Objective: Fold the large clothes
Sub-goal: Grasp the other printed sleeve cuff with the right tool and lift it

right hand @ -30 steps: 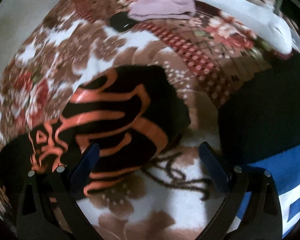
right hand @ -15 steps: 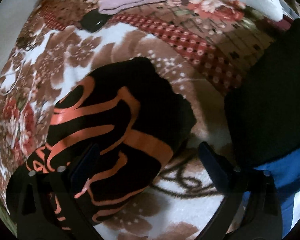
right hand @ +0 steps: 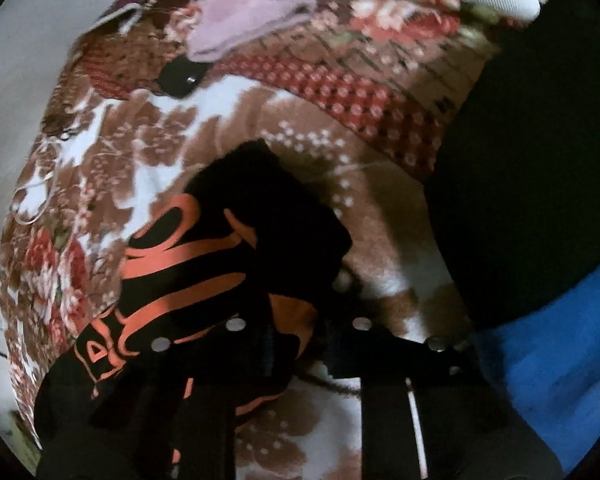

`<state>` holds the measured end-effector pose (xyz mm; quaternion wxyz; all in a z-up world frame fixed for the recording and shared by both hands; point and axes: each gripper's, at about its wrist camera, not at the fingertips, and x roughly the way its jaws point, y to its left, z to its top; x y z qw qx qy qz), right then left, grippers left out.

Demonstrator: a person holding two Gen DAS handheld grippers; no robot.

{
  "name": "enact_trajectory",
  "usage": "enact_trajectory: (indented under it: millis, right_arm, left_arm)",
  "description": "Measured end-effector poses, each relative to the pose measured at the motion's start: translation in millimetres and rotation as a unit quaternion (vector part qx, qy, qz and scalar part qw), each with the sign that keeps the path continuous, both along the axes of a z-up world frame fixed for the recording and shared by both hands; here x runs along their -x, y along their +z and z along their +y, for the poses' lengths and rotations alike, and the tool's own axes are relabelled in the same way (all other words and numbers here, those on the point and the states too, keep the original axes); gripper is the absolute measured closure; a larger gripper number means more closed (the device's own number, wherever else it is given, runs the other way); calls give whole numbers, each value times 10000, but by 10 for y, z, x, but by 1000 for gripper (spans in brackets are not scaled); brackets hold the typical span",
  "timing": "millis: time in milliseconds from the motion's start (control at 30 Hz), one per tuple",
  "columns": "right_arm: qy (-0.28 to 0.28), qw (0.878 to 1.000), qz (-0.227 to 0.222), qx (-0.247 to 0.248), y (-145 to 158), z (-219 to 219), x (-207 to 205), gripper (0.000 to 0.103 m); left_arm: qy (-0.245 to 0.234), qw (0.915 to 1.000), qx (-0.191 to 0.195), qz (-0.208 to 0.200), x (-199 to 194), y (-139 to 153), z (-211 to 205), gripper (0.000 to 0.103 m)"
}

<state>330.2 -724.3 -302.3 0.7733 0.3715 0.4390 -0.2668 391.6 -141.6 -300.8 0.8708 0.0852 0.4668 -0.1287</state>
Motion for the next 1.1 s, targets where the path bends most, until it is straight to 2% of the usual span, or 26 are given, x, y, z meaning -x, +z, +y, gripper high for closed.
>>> enact_trajectory:
  millis: [333,500,667,800,933,1100]
  right_arm:
    - [350,9978,-571,-15,536,246,51,87]
    - [904,9920,-881,-29,922,653,0,87]
    - [1531,9795,-1301,-122,1376,1198,-89,87]
    - [2059,9643,-1662,-144,1765,1714,-180,87]
    - [2421,9505,-1897,-434,2002,2179,-259,87]
    - [2822,9343,-2039,-763,2161,2726,-368,87]
  left_arm:
    - [22,9996,-243,-145,38,-37,-64,5]
    - [51,9996,-270,-53,17,-21,-65,5]
    - [94,9996,-276,-37,18,-21,-70,4]
    - [39,9994,-302,-184,42,-46,-69,4]
    - [62,9992,-345,-186,31,-55,-74,4]
    - [59,9992,-367,-159,8,-54,-83,4]
